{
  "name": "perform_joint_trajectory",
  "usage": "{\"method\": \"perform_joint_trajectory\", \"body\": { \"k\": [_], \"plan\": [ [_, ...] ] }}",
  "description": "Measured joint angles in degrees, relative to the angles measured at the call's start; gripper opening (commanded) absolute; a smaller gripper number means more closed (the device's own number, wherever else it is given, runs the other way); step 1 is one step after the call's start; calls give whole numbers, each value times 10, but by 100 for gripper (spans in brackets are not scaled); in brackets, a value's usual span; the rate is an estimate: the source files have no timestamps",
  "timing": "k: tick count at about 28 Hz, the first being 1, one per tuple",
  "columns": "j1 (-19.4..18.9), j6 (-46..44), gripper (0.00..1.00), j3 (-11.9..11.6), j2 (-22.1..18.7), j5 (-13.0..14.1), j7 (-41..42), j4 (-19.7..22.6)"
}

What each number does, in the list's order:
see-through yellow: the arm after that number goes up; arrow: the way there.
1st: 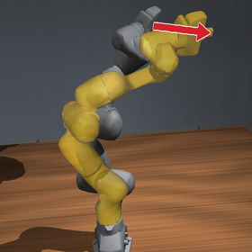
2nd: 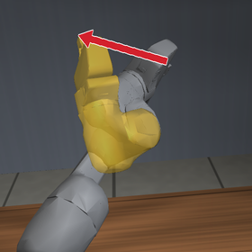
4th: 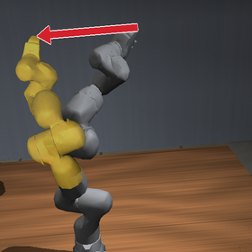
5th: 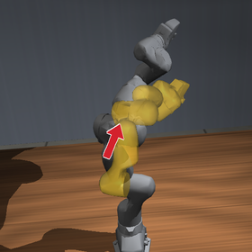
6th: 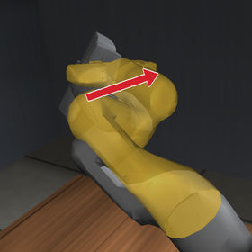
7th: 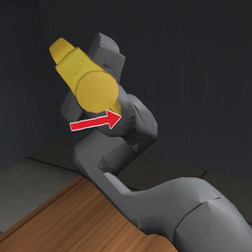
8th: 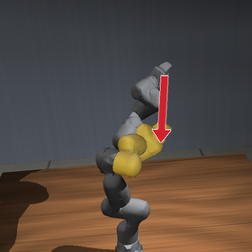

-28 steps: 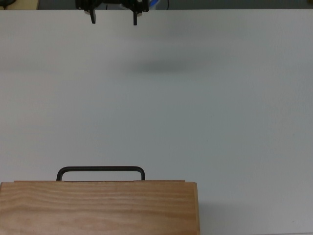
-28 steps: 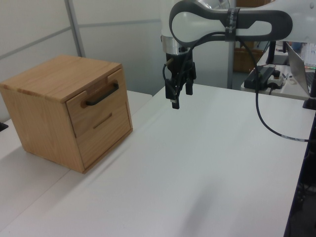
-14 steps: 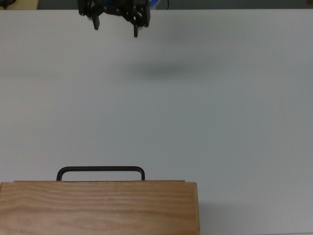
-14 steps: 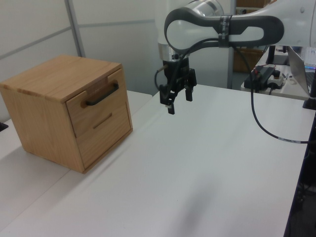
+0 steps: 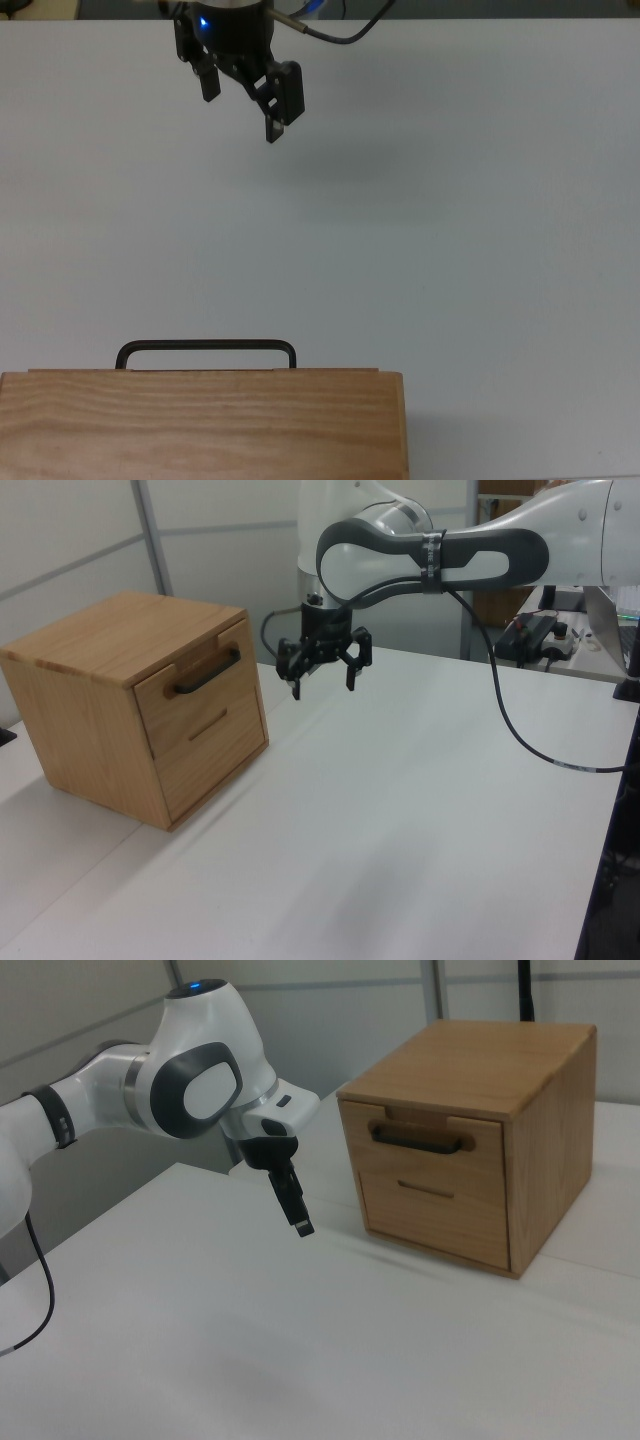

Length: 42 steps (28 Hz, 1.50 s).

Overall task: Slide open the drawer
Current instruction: 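Move the open gripper toward the black handle of the upper drawer, then lower the gripper onto the black bar handle and close on it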

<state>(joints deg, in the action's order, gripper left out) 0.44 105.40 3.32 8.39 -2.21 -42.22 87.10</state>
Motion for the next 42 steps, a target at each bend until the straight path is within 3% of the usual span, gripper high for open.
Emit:
{"method": "perform_joint_trajectory", "body": {
  "k": [20, 30, 42],
  "plan": [
    [-7, 265, 100, 0, 38, 0, -371, -2],
    [-7, 416, 100, -1, 85, 0, -449, -2],
    [-7, 583, 100, -11, 156, 0, -472, -3]
  ]
}}
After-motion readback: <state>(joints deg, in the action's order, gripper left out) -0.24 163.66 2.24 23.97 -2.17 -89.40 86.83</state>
